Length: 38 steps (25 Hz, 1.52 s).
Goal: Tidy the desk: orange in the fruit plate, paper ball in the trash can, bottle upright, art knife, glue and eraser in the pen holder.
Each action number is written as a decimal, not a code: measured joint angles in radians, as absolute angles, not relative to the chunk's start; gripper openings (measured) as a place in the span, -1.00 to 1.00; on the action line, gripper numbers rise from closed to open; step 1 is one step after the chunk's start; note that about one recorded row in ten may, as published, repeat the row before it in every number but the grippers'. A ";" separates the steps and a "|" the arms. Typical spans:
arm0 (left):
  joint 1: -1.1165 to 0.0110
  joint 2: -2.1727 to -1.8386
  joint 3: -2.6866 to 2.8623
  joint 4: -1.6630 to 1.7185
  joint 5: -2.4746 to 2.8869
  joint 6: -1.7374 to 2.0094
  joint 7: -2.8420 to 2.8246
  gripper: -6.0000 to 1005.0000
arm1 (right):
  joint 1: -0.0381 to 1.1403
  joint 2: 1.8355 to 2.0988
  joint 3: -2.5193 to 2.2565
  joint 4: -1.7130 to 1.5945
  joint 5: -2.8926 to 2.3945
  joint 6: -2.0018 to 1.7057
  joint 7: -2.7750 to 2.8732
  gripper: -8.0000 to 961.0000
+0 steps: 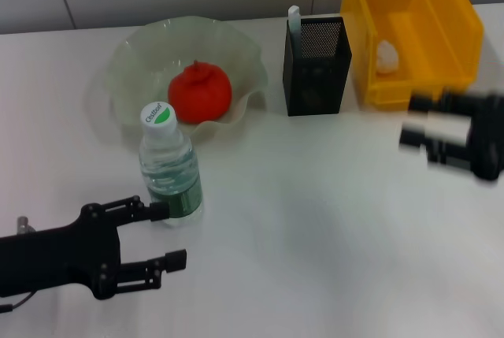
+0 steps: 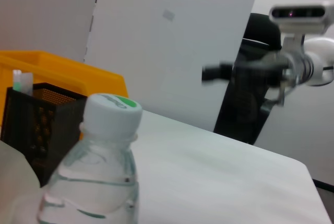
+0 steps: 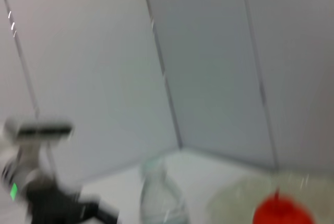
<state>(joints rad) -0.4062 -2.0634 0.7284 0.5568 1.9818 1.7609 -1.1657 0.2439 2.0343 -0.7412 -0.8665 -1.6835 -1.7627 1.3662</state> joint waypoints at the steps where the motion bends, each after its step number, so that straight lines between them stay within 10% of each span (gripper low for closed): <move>1: -0.406 -2.063 0.729 0.555 1.985 1.765 -1.166 0.56 | 0.242 2.031 -0.739 -0.847 -1.714 -1.770 1.339 0.17; 38: -0.486 -1.997 0.730 0.556 2.085 1.826 -1.282 0.56 | 0.312 2.047 -0.740 -0.817 -2.081 -1.779 1.249 0.17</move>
